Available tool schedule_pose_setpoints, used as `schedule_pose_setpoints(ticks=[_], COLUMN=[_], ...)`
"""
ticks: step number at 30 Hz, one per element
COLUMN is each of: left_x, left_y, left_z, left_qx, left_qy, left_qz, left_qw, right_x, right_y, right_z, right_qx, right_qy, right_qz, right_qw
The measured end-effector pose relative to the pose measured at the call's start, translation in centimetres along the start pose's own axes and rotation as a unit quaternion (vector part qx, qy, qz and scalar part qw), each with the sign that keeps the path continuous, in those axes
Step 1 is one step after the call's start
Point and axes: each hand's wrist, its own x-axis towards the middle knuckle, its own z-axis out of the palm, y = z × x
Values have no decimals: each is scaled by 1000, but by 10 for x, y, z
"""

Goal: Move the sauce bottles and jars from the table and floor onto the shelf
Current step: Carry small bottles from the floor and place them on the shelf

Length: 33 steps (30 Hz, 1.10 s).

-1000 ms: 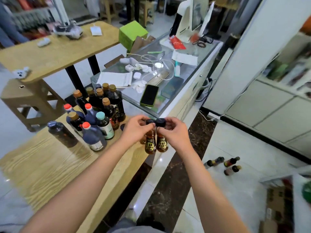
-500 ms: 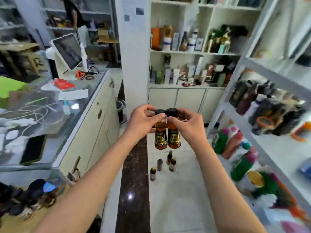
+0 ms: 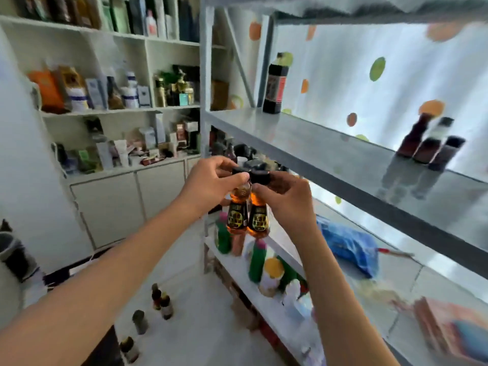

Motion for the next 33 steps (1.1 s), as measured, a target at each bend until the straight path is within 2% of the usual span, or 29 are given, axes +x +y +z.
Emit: schedule_pose_setpoints(ticks=[8,19,23,29,33], left_x=[102,242,272,278,281], left_y=[30,56,57,60,70], left_z=[87,158,185,239,268], left_qx=[-56,-126,-140,-139,-126], left_qy=[-110,-242,-282,-324,-320], left_qz=[53,151,178,189,197], left_qw=[991,950,932,916,918], right_x=[69,173,189,187,190], right_y=[25,37,50,65,74], right_z=[-80,-128,-140,-176,-201], right_qx=[-109,-214,-234,-280,-276], right_qy=[118,256,295,314,328], right_qz=[1,7,24,53,64], right_qw=[987,943,926,906,901])
